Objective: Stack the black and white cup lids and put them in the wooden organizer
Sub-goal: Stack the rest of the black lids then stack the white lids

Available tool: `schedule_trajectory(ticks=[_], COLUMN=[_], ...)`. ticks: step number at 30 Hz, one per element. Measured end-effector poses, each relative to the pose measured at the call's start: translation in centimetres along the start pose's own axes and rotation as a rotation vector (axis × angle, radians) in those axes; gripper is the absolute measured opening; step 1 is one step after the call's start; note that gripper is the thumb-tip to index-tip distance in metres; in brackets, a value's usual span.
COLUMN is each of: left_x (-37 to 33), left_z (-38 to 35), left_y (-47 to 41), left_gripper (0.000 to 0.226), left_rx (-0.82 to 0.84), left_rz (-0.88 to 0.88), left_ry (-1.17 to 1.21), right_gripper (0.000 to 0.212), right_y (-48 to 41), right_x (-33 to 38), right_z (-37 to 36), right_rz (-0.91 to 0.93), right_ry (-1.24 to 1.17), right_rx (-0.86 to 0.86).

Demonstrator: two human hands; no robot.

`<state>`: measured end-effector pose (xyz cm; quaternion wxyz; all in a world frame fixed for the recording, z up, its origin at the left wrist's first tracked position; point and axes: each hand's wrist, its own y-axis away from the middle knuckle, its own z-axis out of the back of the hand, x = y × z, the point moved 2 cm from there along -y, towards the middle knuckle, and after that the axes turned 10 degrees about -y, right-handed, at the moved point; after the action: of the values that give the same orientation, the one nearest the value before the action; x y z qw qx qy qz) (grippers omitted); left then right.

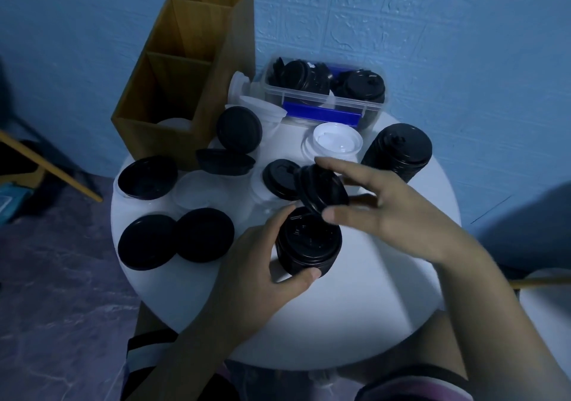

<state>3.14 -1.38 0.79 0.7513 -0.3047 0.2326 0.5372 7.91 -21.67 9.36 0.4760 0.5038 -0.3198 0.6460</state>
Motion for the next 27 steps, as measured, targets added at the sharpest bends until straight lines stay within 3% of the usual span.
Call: schedule_trajectory(ticks=[6,11,15,19,27], left_x=[-0.1,-0.5,-0.7,-0.7,-0.6], left_z=[-0.1,-0.1,0.1,0.2,0.1], left_y=[-0.2,-0.3,-0.3,-0.4,-0.3], left_gripper=[0.085,0.08,0.072,0.069,0.071], left_rx=[0.022,0.029,0.03,0.036,0.025], left_rz=[-0.03,-0.036,-0.027,-0.022,-0.012], left_ry=[-0.042,-0.035,-0.03,-0.029,-0.017], right_gripper=[0.074,0.055,0.055,0.067,0.065], right_y=[3.1,3.5,3.5,3.7,3.7], right_x=[-1.0,-1.5,-1.9,-2.0,-1.8], right_z=[-1.4,-2.5,-3.2,-3.1,-2.2], right_rz=[0.01,0.062,0.104,0.086,0.008], right_ry=[0.242,0.243,0.258,0.305,0.324], right_rx=[0.223,0.035,-0.143,-0.079,0.004])
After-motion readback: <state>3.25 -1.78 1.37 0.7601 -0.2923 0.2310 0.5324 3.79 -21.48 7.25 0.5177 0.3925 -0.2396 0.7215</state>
